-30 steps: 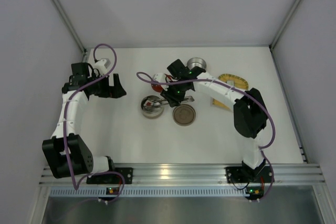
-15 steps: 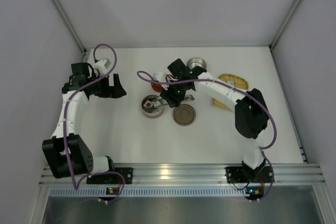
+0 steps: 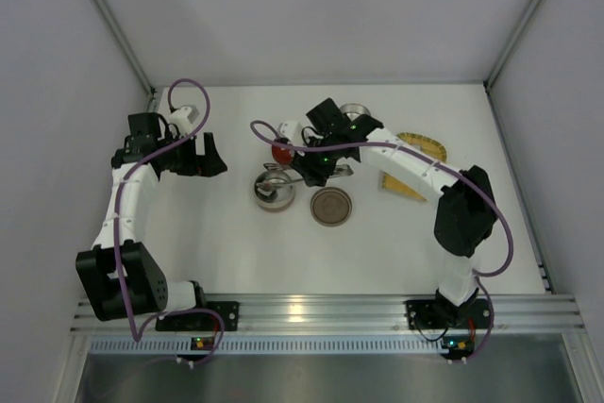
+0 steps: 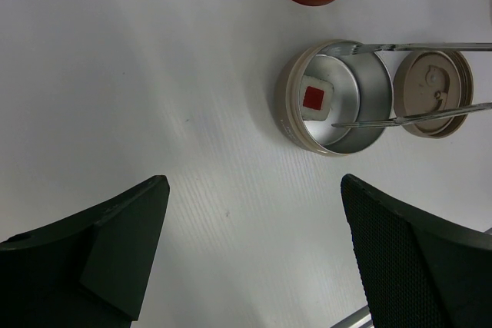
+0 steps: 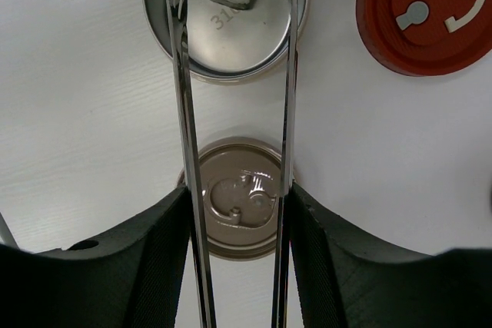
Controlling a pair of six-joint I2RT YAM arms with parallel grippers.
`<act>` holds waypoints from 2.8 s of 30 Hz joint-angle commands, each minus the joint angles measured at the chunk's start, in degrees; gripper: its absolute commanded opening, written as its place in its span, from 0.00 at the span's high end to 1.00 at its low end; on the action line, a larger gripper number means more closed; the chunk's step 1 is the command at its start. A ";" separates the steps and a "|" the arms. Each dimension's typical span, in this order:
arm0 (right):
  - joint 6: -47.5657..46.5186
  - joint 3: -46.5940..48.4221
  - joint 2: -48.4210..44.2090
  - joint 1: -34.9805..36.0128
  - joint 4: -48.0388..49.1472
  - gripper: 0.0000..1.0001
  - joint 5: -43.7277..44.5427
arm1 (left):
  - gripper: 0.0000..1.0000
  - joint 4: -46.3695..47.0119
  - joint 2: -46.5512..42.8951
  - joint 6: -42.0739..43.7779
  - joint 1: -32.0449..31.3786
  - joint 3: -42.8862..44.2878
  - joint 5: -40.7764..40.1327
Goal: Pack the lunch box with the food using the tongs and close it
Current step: Pick up the fake food from the plate.
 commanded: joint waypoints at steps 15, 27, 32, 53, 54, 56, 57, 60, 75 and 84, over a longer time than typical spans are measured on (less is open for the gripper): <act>-0.31 0.36 -16.55 -20.04 -10.94 0.52 -0.39 | 0.02 0.68 -2.46 3.92 0.28 0.29 0.85; 16.29 -13.08 -22.98 -37.38 -5.60 0.59 17.10 | 0.02 1.74 -0.70 1.82 0.28 0.64 2.61; 19.03 -15.11 -20.87 -39.31 -3.57 0.59 20.44 | 0.02 1.30 -1.14 2.25 0.28 0.91 2.08; 23.16 -12.74 -15.85 -42.13 -3.84 0.52 14.29 | 0.02 2.18 -0.79 2.17 0.28 -0.15 1.73; 23.25 -12.65 -15.94 -42.04 -3.92 0.52 13.94 | 0.02 2.26 -0.79 2.17 0.28 -0.32 1.73; 23.51 -12.38 -15.86 -42.13 -3.75 0.52 13.94 | 0.02 2.26 -0.70 2.26 0.28 -0.32 1.81; 23.52 -12.21 -15.77 -42.04 -3.83 0.52 13.85 | 0.02 2.35 -0.61 2.17 0.28 -0.32 1.81; 23.52 -11.94 -15.86 -42.04 -3.84 0.52 14.29 | 0.02 2.53 -0.26 1.99 0.28 -0.32 1.90; 25.45 -12.56 -15.95 -42.13 -4.19 0.53 15.08 | 0.02 3.23 0.62 1.20 0.28 -0.41 2.61; 28.00 -12.65 -14.19 -42.04 -3.22 0.56 14.11 | 0.02 3.41 0.09 1.29 0.28 -1.90 2.34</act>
